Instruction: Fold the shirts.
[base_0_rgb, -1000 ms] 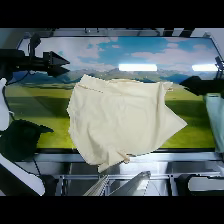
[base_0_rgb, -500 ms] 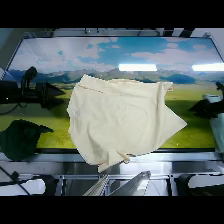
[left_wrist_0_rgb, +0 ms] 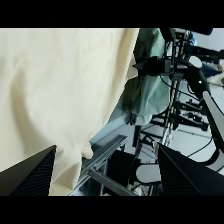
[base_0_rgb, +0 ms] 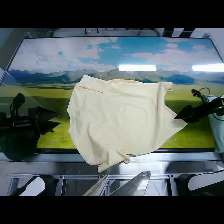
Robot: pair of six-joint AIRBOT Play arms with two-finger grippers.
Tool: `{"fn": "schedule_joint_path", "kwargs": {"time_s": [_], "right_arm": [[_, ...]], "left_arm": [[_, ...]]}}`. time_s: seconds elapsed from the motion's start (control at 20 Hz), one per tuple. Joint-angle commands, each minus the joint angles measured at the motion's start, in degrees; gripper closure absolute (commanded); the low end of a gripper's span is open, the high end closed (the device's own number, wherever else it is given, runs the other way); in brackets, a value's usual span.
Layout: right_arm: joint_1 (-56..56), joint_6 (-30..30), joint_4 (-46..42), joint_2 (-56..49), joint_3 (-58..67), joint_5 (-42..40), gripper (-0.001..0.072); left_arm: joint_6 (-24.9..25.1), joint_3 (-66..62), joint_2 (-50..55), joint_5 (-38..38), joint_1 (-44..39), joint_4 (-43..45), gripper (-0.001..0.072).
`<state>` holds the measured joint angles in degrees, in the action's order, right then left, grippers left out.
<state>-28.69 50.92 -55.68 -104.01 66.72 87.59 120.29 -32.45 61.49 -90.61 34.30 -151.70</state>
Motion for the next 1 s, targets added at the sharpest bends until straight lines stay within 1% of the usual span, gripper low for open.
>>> {"fn": "schedule_joint_path", "kwargs": {"time_s": [0.0, 0.05, 0.1, 0.15, 0.3, 0.4, 0.5, 0.55, 0.65, 0.75, 0.95], "right_arm": [[3.2, -0.1, -1.2, -1.3, -0.2, 0.1, 0.0516], [3.6, -0.1, -1.2, -1.3, -0.2, 0.1, 0.0606], [3.7, -0.1, -1.4, -1.3, -0.2, -0.2, 0.0678], [3.7, -0.1, -1.3, -1.3, -0.2, -0.5, 0.0692], [3.7, -0.1, -1.3, -1.2, -0.2, -1.8, 0.0692], [3.7, -0.1, -1.1, -1.2, -0.2, -2.4, 0.0692], [3.7, -0.1, -1.1, -1.2, -0.2, -2.9, 0.0692], [3.7, -0.1, -1.1, -1.2, -0.2, -3.3, 0.0692], [3.7, -0.2, -1.1, -1.2, -0.2, -3.6, 0.0692], [3.7, -0.6, -0.4, -1.2, -0.2, -3.8, 0.0692], [3.7, -1.5, 1.6, -1.2, -0.2, -3.6, 0.0692]], "left_arm": [[-7.0, 7.4, -7.9, 5.3, 3.9, 9.0, 0.0026], [-9.4, 8.5, -9.2, 6.6, 4.3, 13.8, 0.0026], [-11.4, 9.6, -10.3, 7.5, 4.3, 17.5, 0.0026], [-12.0, 10.7, -10.9, 7.6, 4.3, 18.7, 0.0027], [-12.0, 12.9, -11.1, 7.2, 2.5, 18.3, 0.0027], [-13.0, 14.8, -11.1, 7.6, -0.7, 18.2, 0.0027], [-15.1, 15.7, -11.1, 9.6, -5.2, 17.8, 0.0027], [-15.9, 15.7, -11.1, 11.1, -7.8, 17.1, 0.0028], [-19.4, 15.7, -11.0, 15.7, -14.1, 17.1, 0.0028], [-21.5, 15.7, -8.5, 19.8, -20.9, 17.0, 0.0028], [-21.6, 15.7, 1.8, 28.1, -32.9, 15.9, 0.0027]]}}
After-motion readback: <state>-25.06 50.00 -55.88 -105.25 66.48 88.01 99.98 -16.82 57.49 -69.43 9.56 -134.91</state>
